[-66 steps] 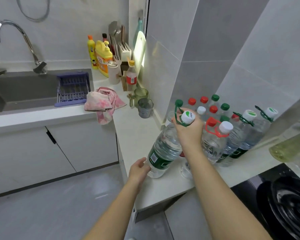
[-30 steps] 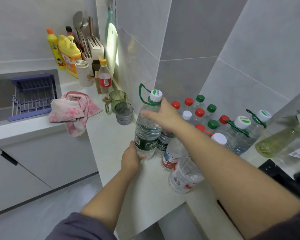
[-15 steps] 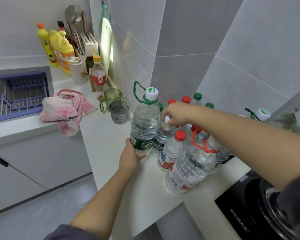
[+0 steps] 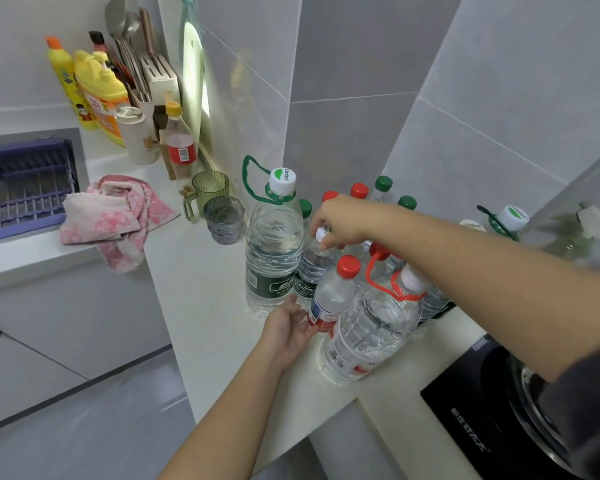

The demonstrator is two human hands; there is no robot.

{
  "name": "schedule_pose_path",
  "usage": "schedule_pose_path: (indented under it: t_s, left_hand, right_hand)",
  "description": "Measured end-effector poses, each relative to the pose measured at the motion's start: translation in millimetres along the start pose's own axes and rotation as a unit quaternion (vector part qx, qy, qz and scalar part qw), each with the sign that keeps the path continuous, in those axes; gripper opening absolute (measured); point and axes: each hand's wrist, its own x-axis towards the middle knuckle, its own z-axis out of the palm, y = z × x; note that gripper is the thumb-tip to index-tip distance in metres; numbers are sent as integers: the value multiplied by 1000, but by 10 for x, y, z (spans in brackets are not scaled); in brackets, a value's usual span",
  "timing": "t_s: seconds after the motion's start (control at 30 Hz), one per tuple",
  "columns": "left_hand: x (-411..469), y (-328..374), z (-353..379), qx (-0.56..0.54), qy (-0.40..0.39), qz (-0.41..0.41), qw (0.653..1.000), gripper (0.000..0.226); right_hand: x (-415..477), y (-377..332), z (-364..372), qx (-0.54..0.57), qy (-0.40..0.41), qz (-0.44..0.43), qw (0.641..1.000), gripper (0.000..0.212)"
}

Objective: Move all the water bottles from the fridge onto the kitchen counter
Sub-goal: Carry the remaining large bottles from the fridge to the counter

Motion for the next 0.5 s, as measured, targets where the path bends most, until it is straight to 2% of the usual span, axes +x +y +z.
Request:
schedule_pose_path:
  t_s: [0.1, 0.33, 0.4, 0.5]
  left_hand:
    - [8, 35, 113, 74, -27, 14, 997, 69]
    - [-5, 69, 136, 88, -18, 17, 996, 77]
    - [-16, 56, 80, 82, -18, 13, 996, 66]
    - [-91, 27, -2, 139, 13, -39, 990, 15]
  right_hand:
    - [34, 20, -5, 6, -4, -4, 1000, 34]
    - [41, 38, -24, 4, -10, 0, 1000, 37]
    - [6, 27, -26, -9, -22, 0, 1000, 49]
    - [-155, 53, -92, -7, -9, 8, 1000, 65]
